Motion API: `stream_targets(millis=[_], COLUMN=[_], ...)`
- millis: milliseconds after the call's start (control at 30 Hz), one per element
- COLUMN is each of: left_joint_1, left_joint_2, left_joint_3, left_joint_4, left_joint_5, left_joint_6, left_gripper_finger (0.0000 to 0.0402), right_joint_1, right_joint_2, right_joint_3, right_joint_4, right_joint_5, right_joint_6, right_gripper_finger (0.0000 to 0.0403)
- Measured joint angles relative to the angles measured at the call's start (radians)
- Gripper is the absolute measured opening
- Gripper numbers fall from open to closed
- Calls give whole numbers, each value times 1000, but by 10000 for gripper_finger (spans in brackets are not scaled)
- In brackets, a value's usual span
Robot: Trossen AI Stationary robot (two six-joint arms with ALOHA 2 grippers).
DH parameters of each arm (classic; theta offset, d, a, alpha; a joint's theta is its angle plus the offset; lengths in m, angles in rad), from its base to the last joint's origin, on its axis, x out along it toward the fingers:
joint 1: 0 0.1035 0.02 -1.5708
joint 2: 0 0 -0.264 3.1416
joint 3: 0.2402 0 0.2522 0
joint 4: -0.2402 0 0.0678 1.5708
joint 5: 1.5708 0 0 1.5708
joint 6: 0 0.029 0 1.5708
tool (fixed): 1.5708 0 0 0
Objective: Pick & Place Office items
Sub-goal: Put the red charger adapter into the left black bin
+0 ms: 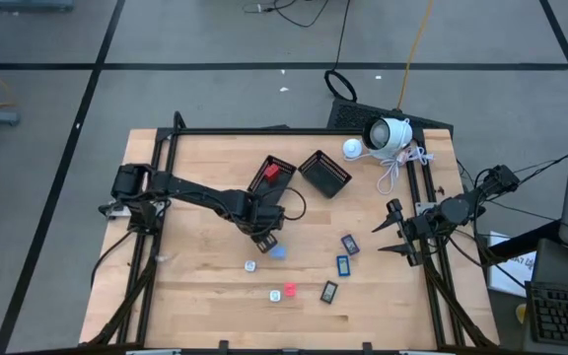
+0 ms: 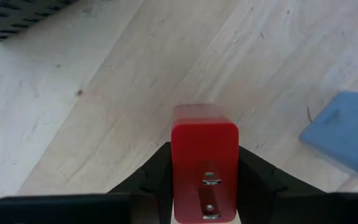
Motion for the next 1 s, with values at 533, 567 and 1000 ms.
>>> stream_targets(millis=[533, 567, 1000], left_joint_1=[61, 74, 261], left_joint_2=[-92, -92, -86], left_joint_3=[299, 321, 314], left_joint_4=[-194, -197, -33], left_joint_5=[-174, -186, -268], left_joint_6=[65, 79, 144], left_gripper_finger=[120, 120, 120], right_joint_1=[0, 0, 0], right_joint_2=[0, 0, 0], right_joint_3=[0, 0, 0], right_joint_4=[1, 1, 0], right_joint_5=[0, 0, 0], right_joint_6=[0, 0, 0], right_gripper_finger=[224, 224, 224])
